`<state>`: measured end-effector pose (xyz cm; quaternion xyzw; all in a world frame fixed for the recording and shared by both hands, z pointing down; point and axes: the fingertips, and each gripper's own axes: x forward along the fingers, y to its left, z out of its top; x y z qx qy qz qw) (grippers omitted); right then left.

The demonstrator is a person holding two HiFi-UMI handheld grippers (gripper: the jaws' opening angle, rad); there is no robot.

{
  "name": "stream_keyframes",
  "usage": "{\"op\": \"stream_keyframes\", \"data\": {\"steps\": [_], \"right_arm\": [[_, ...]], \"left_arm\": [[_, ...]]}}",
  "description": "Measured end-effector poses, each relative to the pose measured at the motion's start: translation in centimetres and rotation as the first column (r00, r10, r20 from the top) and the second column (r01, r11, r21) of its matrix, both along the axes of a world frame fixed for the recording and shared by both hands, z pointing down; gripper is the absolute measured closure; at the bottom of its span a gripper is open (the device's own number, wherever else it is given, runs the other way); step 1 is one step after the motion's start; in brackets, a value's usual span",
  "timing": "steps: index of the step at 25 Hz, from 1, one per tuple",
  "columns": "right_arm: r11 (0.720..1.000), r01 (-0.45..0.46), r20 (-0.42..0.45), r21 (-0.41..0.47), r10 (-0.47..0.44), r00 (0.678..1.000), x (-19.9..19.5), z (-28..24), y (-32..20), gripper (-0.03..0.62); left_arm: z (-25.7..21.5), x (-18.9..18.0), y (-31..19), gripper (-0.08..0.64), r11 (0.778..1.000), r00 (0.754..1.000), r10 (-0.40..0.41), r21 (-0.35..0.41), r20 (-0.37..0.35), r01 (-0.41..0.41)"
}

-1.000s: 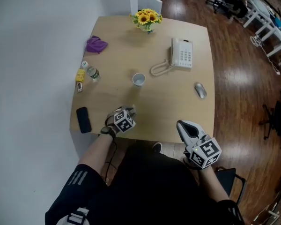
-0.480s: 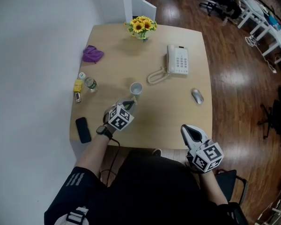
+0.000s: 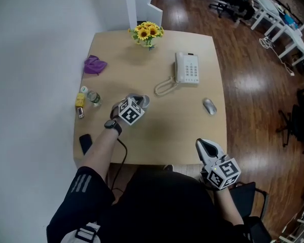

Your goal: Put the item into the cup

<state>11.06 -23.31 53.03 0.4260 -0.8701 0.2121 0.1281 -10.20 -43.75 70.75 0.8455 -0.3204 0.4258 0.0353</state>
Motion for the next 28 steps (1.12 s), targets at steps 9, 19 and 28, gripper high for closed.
{"op": "stream_keyframes", "data": {"steps": [9, 19, 28], "right_arm": [[0.994, -0.087, 0.038, -0.070, 0.090, 0.995, 2.2, 2.0, 1.3, 0.584], [0.997, -0.057, 0.048, -0.054, 0.059, 0.997, 1.7, 1.4, 0.7, 0.584], [0.999, 0.042, 0.067, 0.009, -0.042, 0.997, 0.7, 0.4, -0.3, 0.584]], "left_arm": [[3.9, 0.9, -0.3, 0.542, 0.996, 0.998, 0.038, -0.079, 0.053, -0.034], [-2.3, 1.7, 1.2, 0.437, 1.000, 0.992, 0.011, -0.003, -0.125, -0.012], [-14.4, 2.3, 7.6, 0.437, 0.984, 0.921, -0.012, 0.159, -0.390, 0.081]]}}
